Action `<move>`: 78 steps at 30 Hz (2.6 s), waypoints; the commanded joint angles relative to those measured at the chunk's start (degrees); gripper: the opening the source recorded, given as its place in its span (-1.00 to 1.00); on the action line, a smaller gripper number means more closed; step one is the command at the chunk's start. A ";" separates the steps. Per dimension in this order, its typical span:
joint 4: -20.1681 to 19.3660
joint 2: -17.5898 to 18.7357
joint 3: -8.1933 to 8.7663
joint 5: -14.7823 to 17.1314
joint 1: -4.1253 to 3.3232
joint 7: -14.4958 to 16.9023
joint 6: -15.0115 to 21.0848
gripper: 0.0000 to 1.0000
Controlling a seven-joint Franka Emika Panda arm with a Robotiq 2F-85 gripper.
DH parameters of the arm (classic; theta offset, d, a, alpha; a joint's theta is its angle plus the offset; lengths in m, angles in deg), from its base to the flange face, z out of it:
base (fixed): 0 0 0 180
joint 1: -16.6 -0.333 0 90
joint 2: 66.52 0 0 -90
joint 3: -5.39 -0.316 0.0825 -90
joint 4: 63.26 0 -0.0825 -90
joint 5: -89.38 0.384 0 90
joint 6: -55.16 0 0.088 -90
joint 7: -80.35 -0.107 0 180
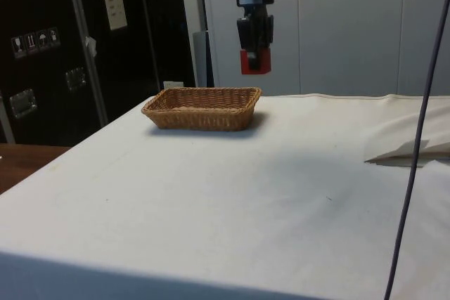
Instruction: Pick up the cube and place it into the basket.
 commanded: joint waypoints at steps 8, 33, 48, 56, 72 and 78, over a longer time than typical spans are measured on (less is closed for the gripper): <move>2.12 1.78 0.00 0.00 0.00 -0.46 0.00 -0.98; 11.40 10.43 -0.06 0.00 -0.06 -2.75 -0.29 -0.98; 16.21 14.84 0.57 1.15 0.23 -2.98 0.00 -0.98; 17.30 16.50 1.03 2.06 0.34 -2.75 1.09 -0.98; 20.74 21.08 2.46 4.18 0.86 -1.55 3.27 -0.98; 22.69 23.03 3.04 4.98 1.03 -1.15 3.09 -0.98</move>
